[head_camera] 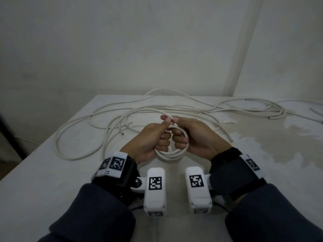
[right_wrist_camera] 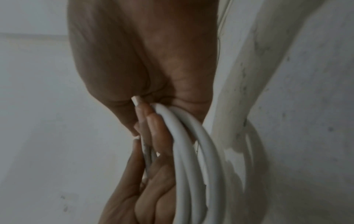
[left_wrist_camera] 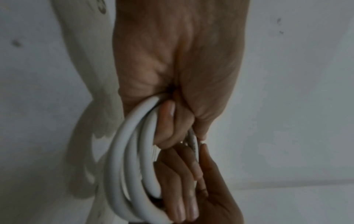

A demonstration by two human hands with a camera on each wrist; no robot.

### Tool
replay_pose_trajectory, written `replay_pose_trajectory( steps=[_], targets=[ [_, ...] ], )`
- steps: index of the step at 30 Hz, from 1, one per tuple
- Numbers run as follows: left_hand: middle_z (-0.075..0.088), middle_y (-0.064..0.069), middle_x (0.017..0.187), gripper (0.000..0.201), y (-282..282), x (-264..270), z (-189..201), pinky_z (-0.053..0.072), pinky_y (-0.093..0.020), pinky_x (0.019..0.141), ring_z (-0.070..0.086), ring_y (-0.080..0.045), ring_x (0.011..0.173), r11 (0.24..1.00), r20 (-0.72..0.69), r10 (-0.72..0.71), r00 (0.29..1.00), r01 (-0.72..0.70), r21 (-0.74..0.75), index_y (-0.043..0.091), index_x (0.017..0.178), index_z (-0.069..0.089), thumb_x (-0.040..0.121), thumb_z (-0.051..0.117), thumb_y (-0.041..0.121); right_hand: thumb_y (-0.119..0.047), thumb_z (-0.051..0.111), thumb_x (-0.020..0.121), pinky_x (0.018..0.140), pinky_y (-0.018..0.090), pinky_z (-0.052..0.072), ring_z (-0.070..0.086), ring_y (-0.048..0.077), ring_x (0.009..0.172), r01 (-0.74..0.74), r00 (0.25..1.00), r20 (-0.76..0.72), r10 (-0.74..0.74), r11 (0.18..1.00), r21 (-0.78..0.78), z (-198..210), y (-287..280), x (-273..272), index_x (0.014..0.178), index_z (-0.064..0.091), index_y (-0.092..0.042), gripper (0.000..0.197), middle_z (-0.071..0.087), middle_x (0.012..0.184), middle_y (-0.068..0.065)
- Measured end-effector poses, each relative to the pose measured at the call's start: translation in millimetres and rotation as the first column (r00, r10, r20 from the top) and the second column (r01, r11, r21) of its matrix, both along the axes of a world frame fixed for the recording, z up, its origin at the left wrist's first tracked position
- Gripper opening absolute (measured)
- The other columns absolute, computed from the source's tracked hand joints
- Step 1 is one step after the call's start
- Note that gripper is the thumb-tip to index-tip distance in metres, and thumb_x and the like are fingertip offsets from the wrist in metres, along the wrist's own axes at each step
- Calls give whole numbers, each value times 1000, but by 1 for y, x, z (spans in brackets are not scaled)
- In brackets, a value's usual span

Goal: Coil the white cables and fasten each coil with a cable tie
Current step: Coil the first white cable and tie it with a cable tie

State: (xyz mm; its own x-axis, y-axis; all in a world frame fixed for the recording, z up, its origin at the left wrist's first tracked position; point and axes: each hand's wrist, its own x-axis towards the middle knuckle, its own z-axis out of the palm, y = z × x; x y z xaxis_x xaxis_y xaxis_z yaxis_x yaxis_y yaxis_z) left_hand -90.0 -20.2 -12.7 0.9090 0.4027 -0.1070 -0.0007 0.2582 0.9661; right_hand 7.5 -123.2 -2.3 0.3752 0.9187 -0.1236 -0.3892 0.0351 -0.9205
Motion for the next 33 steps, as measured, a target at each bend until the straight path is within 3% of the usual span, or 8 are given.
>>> replay_pose_trajectory(
  steps=[4,7,10,12,15,19,26,33],
  targets=[
    [22,7,53,30,-1,2,0,16,-12,34,20,-1,35,999,39,26,999,-25,-28,8,109,55,98,46,35,-16,39,100,34,18,25,27,7,35,40,999,-30,-40,999,11,4,2,-5,91,55,-8,21,34,50,-2],
    [21,5,55,26,2,3,-1,14,-12,34,19,0,34,995,65,50,997,-44,-92,13,92,62,98,47,33,-15,41,100,35,17,24,26,7,36,79,993,85,-81,997,28,5,5,-8,92,51,-8,15,33,49,-1],
    [29,3,50,22,8,1,1,12,-15,35,20,-3,28,945,97,45,994,-11,-328,13,73,50,91,40,21,-12,40,101,37,17,27,29,6,37,67,983,168,-74,997,44,2,6,-8,94,55,-4,18,39,50,-2],
    [33,3,49,21,10,1,-1,15,-15,35,22,-3,28,929,120,47,992,0,-370,12,72,45,89,33,13,-10,38,102,38,17,28,30,6,38,66,984,162,-73,997,48,1,6,-6,96,55,-4,19,42,49,-2],
    [42,1,56,19,5,6,-6,25,-13,37,30,-2,33,946,150,89,985,-37,-321,9,82,47,97,35,8,-8,36,103,36,16,28,31,5,37,152,981,108,-158,986,68,0,6,-3,92,52,-3,20,41,48,-3],
    [49,0,62,17,-3,11,-13,40,-17,43,43,-6,43,972,105,178,978,-159,-172,4,91,58,99,48,16,-7,33,103,35,16,26,30,5,36,273,959,57,-278,958,93,-1,6,0,90,48,-5,20,37,46,-5],
    [34,2,57,20,-1,10,-9,24,-13,36,27,-2,36,963,128,225,966,-200,-181,8,79,53,98,49,14,-10,32,102,40,22,37,32,10,38,225,968,99,-230,973,56,1,5,-4,88,45,-9,19,37,49,0],
    [28,8,47,25,2,11,-11,21,-14,33,24,-2,34,968,88,246,965,-240,-73,10,76,55,99,47,14,-16,43,102,52,30,56,51,12,43,167,970,173,-170,985,33,0,2,-4,95,60,-8,20,53,67,9]
  ],
)
